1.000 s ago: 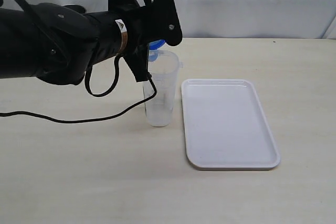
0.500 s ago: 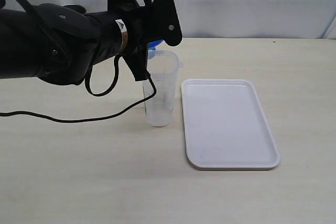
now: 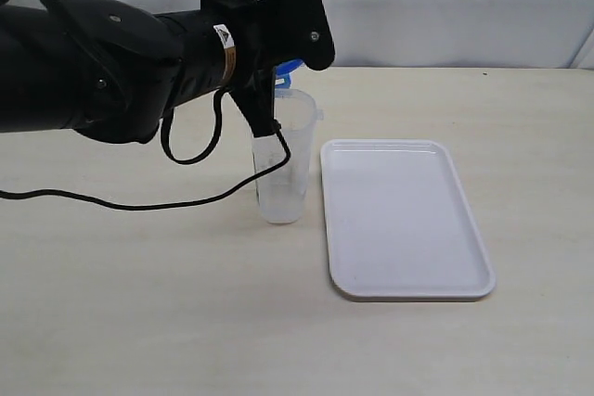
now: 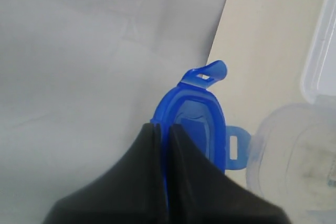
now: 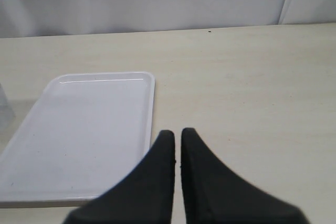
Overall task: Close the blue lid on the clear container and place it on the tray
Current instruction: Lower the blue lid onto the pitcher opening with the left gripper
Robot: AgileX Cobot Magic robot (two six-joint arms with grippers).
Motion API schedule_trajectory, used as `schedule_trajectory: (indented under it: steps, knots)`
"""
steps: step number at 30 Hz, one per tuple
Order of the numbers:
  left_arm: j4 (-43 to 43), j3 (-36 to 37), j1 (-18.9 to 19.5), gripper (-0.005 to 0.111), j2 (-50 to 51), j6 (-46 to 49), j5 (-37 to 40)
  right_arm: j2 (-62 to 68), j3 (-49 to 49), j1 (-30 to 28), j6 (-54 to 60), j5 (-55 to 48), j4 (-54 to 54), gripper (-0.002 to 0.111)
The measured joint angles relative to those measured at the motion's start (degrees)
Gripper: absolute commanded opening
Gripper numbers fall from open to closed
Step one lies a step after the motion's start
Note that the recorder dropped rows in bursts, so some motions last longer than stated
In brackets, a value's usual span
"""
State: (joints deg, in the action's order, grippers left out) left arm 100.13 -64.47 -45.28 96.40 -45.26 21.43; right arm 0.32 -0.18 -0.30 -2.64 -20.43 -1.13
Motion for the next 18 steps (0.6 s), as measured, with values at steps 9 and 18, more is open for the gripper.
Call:
schedule_trajectory:
  steps: [9, 18]
  knots:
    - [0.0, 0.0, -1.3, 0.000, 0.0, 0.2, 2.4, 0.0, 0.0, 0.0, 0.0, 0.0, 0.0, 0.005]
    - [0.0, 0.0, -2.1, 0.000, 0.0, 0.3, 4.3, 0.0, 0.0, 0.0, 0.0, 0.0, 0.0, 0.005]
